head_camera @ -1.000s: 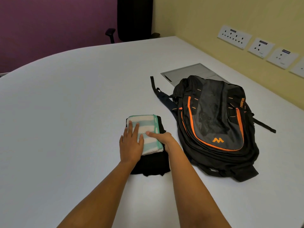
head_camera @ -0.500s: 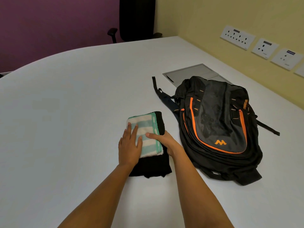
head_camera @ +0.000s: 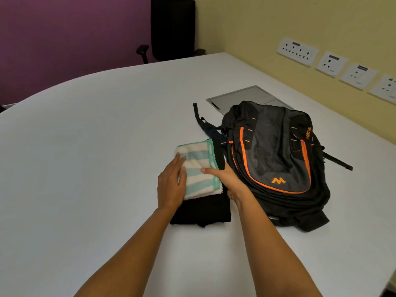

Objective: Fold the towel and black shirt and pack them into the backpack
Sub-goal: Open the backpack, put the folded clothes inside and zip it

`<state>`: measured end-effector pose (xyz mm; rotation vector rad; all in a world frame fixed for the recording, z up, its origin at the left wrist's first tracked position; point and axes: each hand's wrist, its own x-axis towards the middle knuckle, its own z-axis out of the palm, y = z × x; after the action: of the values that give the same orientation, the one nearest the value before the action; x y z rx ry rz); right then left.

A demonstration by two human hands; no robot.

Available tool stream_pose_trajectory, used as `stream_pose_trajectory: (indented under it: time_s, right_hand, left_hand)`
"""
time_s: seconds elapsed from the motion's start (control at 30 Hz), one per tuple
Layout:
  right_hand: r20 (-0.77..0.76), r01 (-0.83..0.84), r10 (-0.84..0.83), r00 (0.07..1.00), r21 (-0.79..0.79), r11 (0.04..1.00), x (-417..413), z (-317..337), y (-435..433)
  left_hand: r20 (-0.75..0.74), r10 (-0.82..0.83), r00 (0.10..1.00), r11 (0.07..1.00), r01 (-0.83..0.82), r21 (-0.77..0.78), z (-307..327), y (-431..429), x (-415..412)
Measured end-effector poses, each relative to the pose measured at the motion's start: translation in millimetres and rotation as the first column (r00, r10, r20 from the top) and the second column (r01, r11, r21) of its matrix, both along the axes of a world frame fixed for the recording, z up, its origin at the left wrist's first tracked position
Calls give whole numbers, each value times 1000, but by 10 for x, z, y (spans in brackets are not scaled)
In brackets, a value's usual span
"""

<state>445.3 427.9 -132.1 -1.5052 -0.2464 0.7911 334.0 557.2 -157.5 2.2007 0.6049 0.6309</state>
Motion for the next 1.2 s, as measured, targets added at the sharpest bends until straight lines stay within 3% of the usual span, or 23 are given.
stream_pose_trajectory:
  time_s: [0.13,0.33,0.47,0.63,0.8,1.0,1.07,1.2]
  right_hand:
    - [58,66,-66,996,16,998,125,357,-369]
    - [1,187,-187,982,28,982,406,975,-1267]
    - [-14,256,-256,967,3,967,654,1203,-1946]
    - [-66,277,-278,958,-26,961,935,1268,-2637]
    - [-84,295,-301,950,-82,952,1148,1158,-3052]
    - [-137,313,-323,937,-85,946,1332,1008,-3247]
    - [-152,310,-321,935,-90,947,1371,967,-3253]
    - [-163,300,-311,936,-90,950,1405,928,-3259]
  left_hand:
    - [132,15,991,998,-6,-64,275,-207,131]
    - [100,-49,994,999,50,-12,447,-657,433]
    - [-79,-222,972,967,230,110,458,-1158,739]
    - [-371,-388,844,874,464,142,373,-1886,1122]
    - [-654,-406,638,735,654,182,0,-2153,1430]
    - [-750,-383,539,642,739,204,-211,-2163,1536]
    - [-728,-388,566,627,741,242,-199,-2164,1543]
    - [-589,-400,702,751,620,228,-75,-2197,1524]
